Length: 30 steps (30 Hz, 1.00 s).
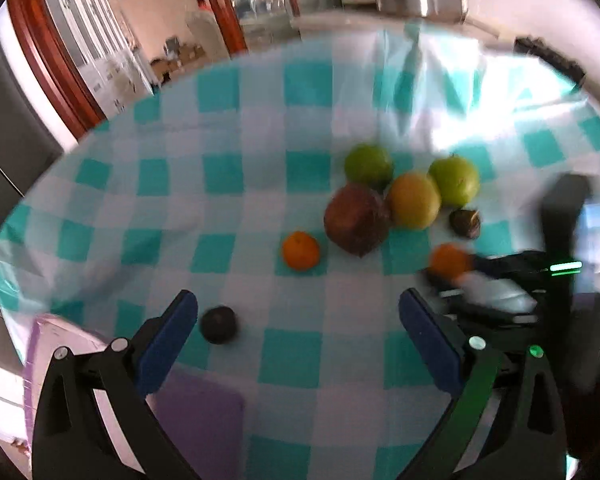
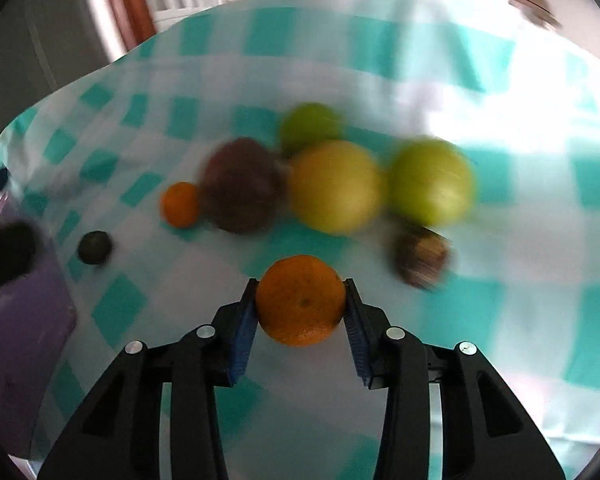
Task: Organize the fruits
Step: 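Grasp an orange with the right tool while the left tool grasps a dark round fruit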
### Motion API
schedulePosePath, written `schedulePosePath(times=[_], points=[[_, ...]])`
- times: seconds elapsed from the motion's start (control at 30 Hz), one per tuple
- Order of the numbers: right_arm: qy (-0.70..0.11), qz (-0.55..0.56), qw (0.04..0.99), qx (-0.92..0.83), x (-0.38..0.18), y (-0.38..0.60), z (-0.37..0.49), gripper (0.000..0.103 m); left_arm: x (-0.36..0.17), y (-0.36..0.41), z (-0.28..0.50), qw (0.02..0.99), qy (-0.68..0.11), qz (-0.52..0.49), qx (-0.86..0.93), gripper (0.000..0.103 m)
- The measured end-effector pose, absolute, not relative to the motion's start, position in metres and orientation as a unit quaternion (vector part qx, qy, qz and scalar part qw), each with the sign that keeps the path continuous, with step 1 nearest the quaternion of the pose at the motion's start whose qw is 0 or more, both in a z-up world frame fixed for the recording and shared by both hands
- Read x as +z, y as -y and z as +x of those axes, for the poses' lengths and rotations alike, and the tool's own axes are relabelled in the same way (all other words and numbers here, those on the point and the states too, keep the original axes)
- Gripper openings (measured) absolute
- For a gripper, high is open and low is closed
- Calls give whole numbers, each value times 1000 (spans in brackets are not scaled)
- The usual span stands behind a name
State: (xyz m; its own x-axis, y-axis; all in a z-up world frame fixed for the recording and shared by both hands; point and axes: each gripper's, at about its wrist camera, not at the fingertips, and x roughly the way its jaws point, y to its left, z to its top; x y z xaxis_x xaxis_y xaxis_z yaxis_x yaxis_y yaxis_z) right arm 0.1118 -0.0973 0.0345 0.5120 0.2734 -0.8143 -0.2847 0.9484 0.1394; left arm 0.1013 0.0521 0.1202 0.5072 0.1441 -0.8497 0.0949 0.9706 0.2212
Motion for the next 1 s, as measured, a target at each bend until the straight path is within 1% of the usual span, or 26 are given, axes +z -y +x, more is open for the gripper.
schedulePosePath(times=[0.07,0.17,0.2,0.4,0.53,0.57,0.6,0.7,0.73,0.77,0.8,0.83,0.87,1.0], points=[[-476,-2,868,145,32,119,103,40,94,-49,114,842,-520,141,35,101],[-490,-2,861,139,27,138,92,40,62,-50,136,825,-527,180,97,100],[-490,-2,860,141,27,140,89,40,56,-53,143,820,-532,179,113,100],[-489,2,861,140,26,141,86,41,42,-96,175,783,-581,106,196,98],[-487,3,861,145,27,145,84,41,25,-126,190,731,-652,53,198,99],[-487,3,861,146,27,145,84,41,18,-137,193,710,-676,22,194,102],[-486,3,862,145,27,144,84,42,18,-145,194,705,-682,-1,194,102],[-486,4,862,146,27,145,84,42,20,-156,197,703,-687,-25,179,101],[-486,3,862,147,27,145,84,42,22,-160,195,709,-683,-41,172,95],[-486,2,861,149,27,146,84,42,24,-162,193,712,-680,-54,165,91],[-486,3,861,149,27,145,84,42,27,-160,192,717,-677,-60,157,75],[-485,3,861,150,28,145,84,42,31,-157,191,724,-672,-64,142,48],[-485,3,862,150,28,146,84,42,37,-150,190,730,-668,-69,124,36],[-483,4,862,150,28,146,83,42,52,-124,177,743,-657,-118,54,36]])
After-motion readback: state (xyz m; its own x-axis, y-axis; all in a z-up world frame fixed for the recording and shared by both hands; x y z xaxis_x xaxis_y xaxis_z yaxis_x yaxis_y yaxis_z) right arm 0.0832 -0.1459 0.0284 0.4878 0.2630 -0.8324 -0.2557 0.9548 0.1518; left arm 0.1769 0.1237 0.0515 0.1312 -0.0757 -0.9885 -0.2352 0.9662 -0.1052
